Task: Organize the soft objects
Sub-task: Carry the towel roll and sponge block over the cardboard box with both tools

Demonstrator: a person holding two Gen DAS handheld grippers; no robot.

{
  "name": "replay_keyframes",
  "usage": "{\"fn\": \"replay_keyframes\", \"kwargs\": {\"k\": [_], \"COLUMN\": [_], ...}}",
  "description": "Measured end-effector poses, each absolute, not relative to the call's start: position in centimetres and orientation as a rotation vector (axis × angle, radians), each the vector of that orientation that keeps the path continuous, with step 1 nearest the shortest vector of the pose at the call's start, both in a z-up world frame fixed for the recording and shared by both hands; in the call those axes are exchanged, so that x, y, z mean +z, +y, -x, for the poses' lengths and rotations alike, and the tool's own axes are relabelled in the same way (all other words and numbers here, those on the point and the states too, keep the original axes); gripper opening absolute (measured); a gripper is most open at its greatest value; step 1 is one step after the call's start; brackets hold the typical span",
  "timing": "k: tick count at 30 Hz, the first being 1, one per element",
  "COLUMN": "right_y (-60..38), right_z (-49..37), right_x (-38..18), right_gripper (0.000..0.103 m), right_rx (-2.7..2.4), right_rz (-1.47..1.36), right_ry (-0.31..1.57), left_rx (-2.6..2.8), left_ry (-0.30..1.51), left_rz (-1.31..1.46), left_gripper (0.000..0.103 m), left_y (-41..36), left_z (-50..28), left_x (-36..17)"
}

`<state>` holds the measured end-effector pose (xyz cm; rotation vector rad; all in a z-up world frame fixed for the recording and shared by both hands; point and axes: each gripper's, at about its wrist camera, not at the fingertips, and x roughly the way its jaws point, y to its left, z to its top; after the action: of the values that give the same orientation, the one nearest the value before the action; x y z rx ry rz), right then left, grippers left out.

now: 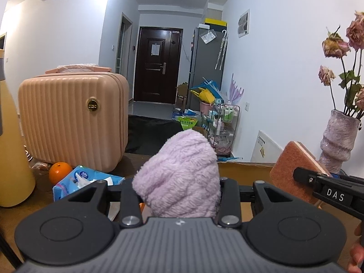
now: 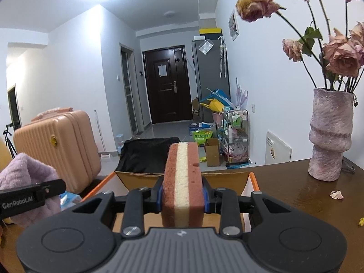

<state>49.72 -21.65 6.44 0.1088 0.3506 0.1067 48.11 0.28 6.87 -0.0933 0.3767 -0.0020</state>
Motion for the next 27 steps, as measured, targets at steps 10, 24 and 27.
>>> {"fn": "replay_keyframes", "kwargs": {"k": [10, 24, 27], "right_y": [-21.0, -20.6, -20.6], "right_z": [-53.2, -54.7, -55.0], "right_x": [4.8, 1.4, 1.0], "right_gripper": [0.03, 0.03, 0.03], "right_rx": [0.111, 0.078, 0.071], "right_rz": [-0.076, -0.081, -0.077], "right_ry": [0.433, 0.449, 0.465], "left_rx": [0.008, 0.063, 0.068], "left_ry": [0.445, 0.487, 0.488], "left_rz": [0.061, 0.037, 0.009], "left_gripper": [0.038, 0.038, 0.038], "left_y": [-0.4, -0.6, -1.1], "left_z": [-52.2, -55.0, -55.1], "left_x": [5.0, 1.5, 0.8]}}
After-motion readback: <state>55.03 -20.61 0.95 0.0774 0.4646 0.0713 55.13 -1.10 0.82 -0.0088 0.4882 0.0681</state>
